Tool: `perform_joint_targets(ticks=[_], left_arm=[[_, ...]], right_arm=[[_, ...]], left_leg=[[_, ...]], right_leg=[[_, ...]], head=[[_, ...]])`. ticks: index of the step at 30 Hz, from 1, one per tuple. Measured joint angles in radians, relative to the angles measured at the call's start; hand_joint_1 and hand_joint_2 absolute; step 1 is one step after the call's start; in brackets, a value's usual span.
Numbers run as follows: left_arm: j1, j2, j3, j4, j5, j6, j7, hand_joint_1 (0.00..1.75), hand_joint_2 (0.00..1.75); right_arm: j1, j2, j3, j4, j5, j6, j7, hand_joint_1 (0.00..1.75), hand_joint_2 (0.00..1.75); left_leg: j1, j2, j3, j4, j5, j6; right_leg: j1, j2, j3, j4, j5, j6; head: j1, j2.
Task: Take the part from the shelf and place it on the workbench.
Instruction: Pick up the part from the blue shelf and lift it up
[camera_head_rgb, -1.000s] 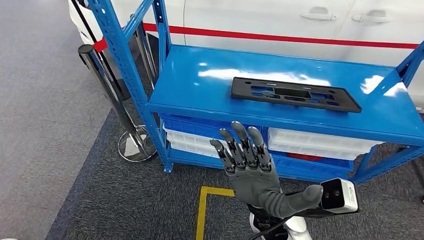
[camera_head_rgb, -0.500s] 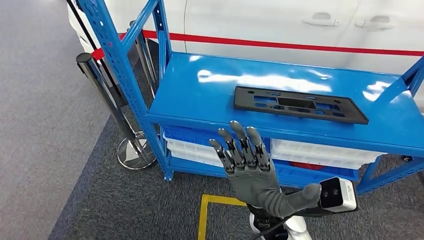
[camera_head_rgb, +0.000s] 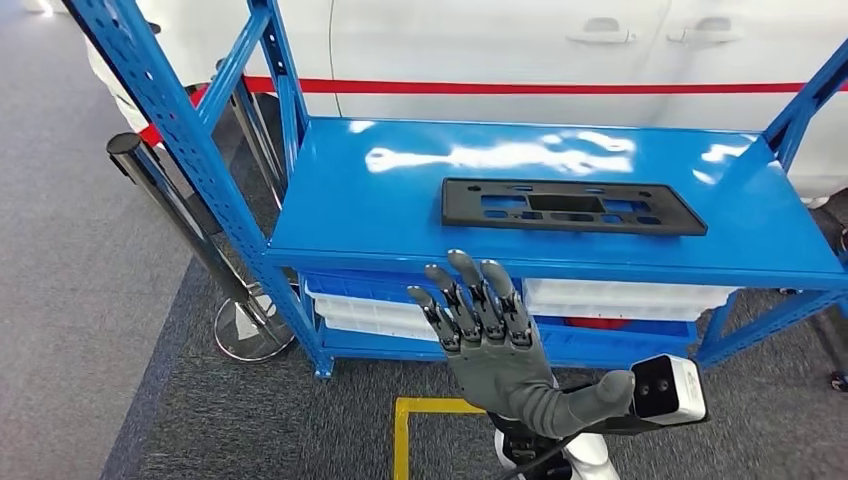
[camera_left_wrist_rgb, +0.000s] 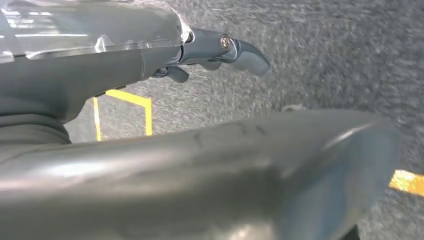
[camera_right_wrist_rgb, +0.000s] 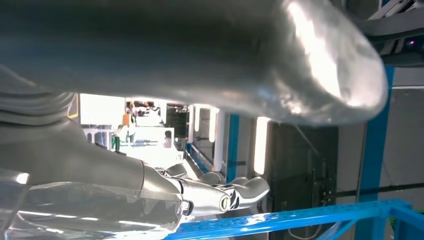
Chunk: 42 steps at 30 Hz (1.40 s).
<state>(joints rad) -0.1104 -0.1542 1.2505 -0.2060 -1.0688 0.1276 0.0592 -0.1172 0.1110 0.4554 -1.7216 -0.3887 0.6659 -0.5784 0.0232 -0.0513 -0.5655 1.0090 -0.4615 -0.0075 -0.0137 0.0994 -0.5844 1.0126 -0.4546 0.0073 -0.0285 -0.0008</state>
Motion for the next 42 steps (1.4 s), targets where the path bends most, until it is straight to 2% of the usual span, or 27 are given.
perform_joint_targets(ticks=[2, 4, 5, 6, 7, 8, 11, 13, 15, 17, 20, 21, 22, 23, 24, 26, 28, 30, 31, 33, 35, 36, 37, 38, 39, 40, 42], left_arm=[[-0.001, 0.000, 0.000, 0.000, 0.000, 0.002, 0.001, 0.00, 0.00], [-0.002, 0.000, 0.000, 0.000, 0.000, 0.003, 0.001, 0.00, 0.00], [-0.002, 0.000, 0.000, 0.000, 0.000, 0.003, 0.001, 0.00, 0.00], [-0.002, 0.000, 0.000, 0.000, 0.000, 0.003, 0.001, 0.00, 0.00], [-0.002, 0.000, 0.000, 0.000, 0.000, 0.004, 0.001, 0.00, 0.00], [-0.002, 0.000, 0.000, 0.000, 0.000, 0.004, 0.001, 0.00, 0.00], [-0.003, 0.000, 0.000, 0.000, 0.000, 0.003, 0.000, 0.00, 0.00], [-0.003, 0.000, 0.000, 0.000, 0.000, 0.002, -0.002, 0.00, 0.00], [-0.004, 0.000, 0.000, 0.000, 0.000, 0.001, -0.004, 0.00, 0.00], [-0.006, 0.000, 0.000, 0.000, -0.001, -0.002, -0.007, 0.00, 0.00], [-0.003, 0.001, 0.000, 0.000, -0.004, -0.005, -0.008, 0.00, 0.00], [-0.001, 0.001, 0.000, 0.000, -0.005, -0.006, -0.008, 0.00, 0.00], [0.000, 0.001, 0.000, 0.000, -0.007, -0.007, -0.008, 0.00, 0.00], [0.001, 0.002, 0.000, 0.000, -0.008, -0.008, -0.008, 0.00, 0.00], [0.001, 0.002, 0.000, 0.000, -0.009, -0.010, -0.009, 0.00, 0.00], [0.001, 0.003, 0.000, 0.000, -0.009, -0.011, -0.010, 0.00, 0.00], [0.000, 0.005, 0.000, 0.000, -0.009, -0.013, -0.013, 0.00, 0.00], [-0.002, 0.006, 0.000, 0.000, -0.009, -0.014, -0.016, 0.00, 0.00], [-0.004, 0.006, 0.000, 0.000, -0.008, -0.015, -0.018, 0.00, 0.00], [-0.005, 0.006, 0.000, 0.000, -0.007, -0.015, -0.022, 0.00, 0.00], [-0.002, 0.006, 0.000, 0.000, -0.007, -0.015, -0.023, 0.00, 0.00], [-0.001, 0.006, 0.000, 0.000, -0.007, -0.016, -0.023, 0.00, 0.00], [0.000, 0.006, 0.000, 0.000, -0.007, -0.016, -0.023, 0.00, 0.00], [0.000, 0.006, 0.000, 0.000, -0.006, -0.017, -0.023, 0.00, 0.00], [0.000, 0.005, 0.000, 0.000, -0.006, -0.016, -0.023, 0.00, 0.00], [-0.001, 0.005, 0.000, 0.000, -0.006, -0.016, -0.023, 0.00, 0.00], [-0.002, 0.004, 0.000, 0.000, -0.004, -0.012, -0.022, 0.00, 0.00]], right_arm=[[-0.002, 0.000, 0.000, -0.001, -0.001, 0.000, 0.000, 0.00, 0.00], [-0.003, 0.000, 0.000, -0.001, -0.001, 0.000, -0.001, 0.00, 0.00], [-0.003, 0.000, 0.000, 0.000, -0.001, 0.000, 0.000, 0.00, 0.00], [-0.002, -0.001, 0.000, 0.001, -0.001, 0.000, 0.000, 0.00, 0.00], [-0.001, -0.001, 0.000, 0.002, -0.001, 0.000, 0.000, 0.00, 0.00], [-0.001, -0.001, 0.000, 0.004, -0.001, 0.000, 0.000, 0.00, 0.00], [-0.002, -0.001, 0.000, 0.005, -0.001, 0.000, 0.000, 0.00, 0.00], [-0.002, -0.001, 0.000, 0.005, -0.001, 0.000, -0.001, 0.00, 0.00], [-0.001, -0.001, 0.000, 0.005, 0.000, 0.001, -0.001, 0.00, 0.00], [0.000, -0.001, 0.001, 0.005, 0.001, 0.002, -0.002, 0.00, 0.00], [0.002, 0.000, 0.005, 0.005, 0.005, 0.001, -0.002, 0.00, 0.00], [0.004, 0.000, 0.007, 0.005, 0.007, 0.001, -0.002, 0.00, 0.00], [0.006, 0.000, 0.008, 0.005, 0.010, 0.001, -0.002, 0.00, 0.00], [0.008, 0.000, 0.008, 0.005, 0.013, 0.000, -0.002, 0.00, 0.00], [0.009, 0.000, 0.009, 0.005, 0.015, 0.000, -0.002, 0.00, 0.00], [0.009, 0.000, 0.009, 0.004, 0.017, 0.000, -0.002, 0.00, 0.00], [0.009, 0.000, 0.010, 0.003, 0.018, -0.001, -0.002, 0.00, 0.00], [0.011, 0.001, 0.010, -0.001, 0.019, -0.002, -0.001, 0.00, 0.00], [0.012, 0.001, 0.010, -0.003, 0.019, -0.002, 0.000, 0.00, 0.00], [0.012, 0.000, 0.010, -0.008, 0.019, -0.002, 0.000, 0.00, 0.00], [0.011, 0.000, 0.010, -0.010, 0.019, -0.002, 0.000, 0.00, 0.00], [0.012, 0.000, 0.010, -0.010, 0.019, -0.002, 0.000, 0.00, 0.00], [0.013, 0.000, 0.010, -0.010, 0.019, -0.002, 0.000, 0.00, 0.00], [0.014, 0.000, 0.010, -0.010, 0.019, -0.002, 0.000, 0.00, 0.00], [0.014, 0.000, 0.010, -0.010, 0.018, -0.002, 0.001, 0.00, 0.00], [0.013, 0.000, 0.010, -0.010, 0.017, -0.002, 0.003, 0.00, 0.00], [0.010, 0.000, 0.010, -0.010, 0.012, -0.001, 0.011, 0.00, 0.00]], left_leg=[[0.004, 0.022, 0.009, -0.012, 0.005, 0.014], [0.002, 0.044, 0.014, -0.017, 0.005, 0.022], [-0.001, 0.055, 0.015, -0.016, 0.003, 0.025], [-0.002, 0.067, 0.015, -0.015, 0.001, 0.025], [-0.003, 0.078, 0.016, -0.014, -0.001, 0.025], [-0.004, 0.088, 0.018, -0.013, -0.004, 0.024], [-0.007, 0.114, 0.029, -0.010, -0.015, 0.014], [-0.012, 0.128, 0.035, -0.010, -0.021, 0.003], [-0.013, 0.142, 0.040, -0.010, -0.027, -0.008], [-0.009, 0.122, 0.033, 0.017, -0.052, -0.018], [-0.006, 0.069, -0.044, 0.189, -0.146, -0.024], [-0.006, 0.063, -0.073, 0.247, -0.165, -0.024], [-0.007, 0.060, -0.088, 0.274, -0.164, -0.024], [-0.007, 0.058, -0.087, 0.264, -0.143, -0.022], [-0.007, 0.052, -0.069, 0.217, -0.107, -0.018], [-0.006, 0.011, -0.014, 0.084, -0.040, -0.007], [-0.008, -0.022, 0.015, 0.013, -0.020, 0.001], [-0.009, -0.010, 0.021, 0.002, -0.020, 0.008], [-0.008, 0.002, 0.024, -0.004, -0.015, 0.013], [-0.004, 0.027, 0.030, -0.017, -0.007, 0.024], [-0.006, 0.054, 0.032, -0.020, -0.006, 0.029], [-0.007, 0.069, 0.032, -0.020, -0.007, 0.030], [-0.008, 0.083, 0.032, -0.020, -0.009, 0.030], [-0.008, 0.097, 0.034, -0.020, -0.011, 0.029], [-0.007, 0.109, 0.036, -0.019, -0.014, 0.027], [-0.007, 0.119, 0.041, -0.019, -0.017, 0.024], [-0.011, 0.136, 0.048, -0.017, -0.026, 0.013]], right_leg=[[0.003, -0.025, -0.013, 0.029, -0.020, 0.010], [0.002, -0.072, -0.066, 0.135, -0.073, 0.017], [0.001, -0.084, -0.102, 0.201, -0.098, 0.020], [-0.001, -0.090, -0.130, 0.250, -0.110, 0.022], [-0.001, -0.094, -0.142, 0.267, -0.104, 0.024], [-0.001, -0.098, -0.133, 0.244, -0.080, 0.023], [0.006, -0.143, -0.038, 0.056, 0.005, 0.013], [0.014, -0.157, -0.014, 0.005, 0.012, 0.002], [0.014, -0.135, -0.015, 0.004, 0.014, -0.008], [0.010, -0.116, -0.013, -0.001, 0.017, -0.021], [0.009, -0.088, -0.014, -0.003, 0.019, -0.032], [0.010, -0.076, -0.014, -0.002, 0.019, -0.033], [0.012, -0.063, -0.014, -0.001, 0.019, -0.033], [0.012, -0.049, -0.014, 0.001, 0.019, -0.033], [0.013, -0.036, -0.013, 0.003, 0.019, -0.033], [0.014, -0.011, -0.015, 0.008, 0.018, -0.030], [0.012, 0.010, -0.021, 0.011, 0.019, -0.021], [0.009, 0.031, -0.026, 0.009, 0.024, -0.007], [0.009, 0.029, -0.028, 0.010, 0.023, -0.001], [0.013, -0.015, -0.050, 0.055, -0.007, 0.009], [0.011, -0.071, -0.107, 0.172, -0.068, 0.016], [0.007, -0.083, -0.137, 0.231, -0.090, 0.020], [0.003, -0.089, -0.155, 0.265, -0.095, 0.023], [0.000, -0.094, -0.156, 0.265, -0.082, 0.026], [-0.004, -0.102, -0.135, 0.225, -0.054, 0.028], [-0.006, -0.117, -0.099, 0.158, -0.020, 0.028], [0.000, -0.154, -0.035, 0.041, 0.019, 0.019]], head=[[0.005, 0.000], [0.012, 0.000], [0.014, 0.000], [0.014, 0.000], [0.014, 0.000], [0.014, 0.000], [0.014, 0.000], [0.014, 0.000], [0.014, 0.000], [0.013, 0.000], [0.012, 0.000], [0.012, 0.000], [0.012, 0.000], [0.012, 0.000], [0.012, 0.000], [0.013, 0.000], [0.013, 0.000], [0.013, 0.000], [0.013, 0.000], [0.020, 0.000], [0.026, 0.000], [0.027, 0.000], [0.027, 0.000], [0.027, 0.000], [0.027, 0.000], [0.027, 0.000], [0.026, 0.000]])
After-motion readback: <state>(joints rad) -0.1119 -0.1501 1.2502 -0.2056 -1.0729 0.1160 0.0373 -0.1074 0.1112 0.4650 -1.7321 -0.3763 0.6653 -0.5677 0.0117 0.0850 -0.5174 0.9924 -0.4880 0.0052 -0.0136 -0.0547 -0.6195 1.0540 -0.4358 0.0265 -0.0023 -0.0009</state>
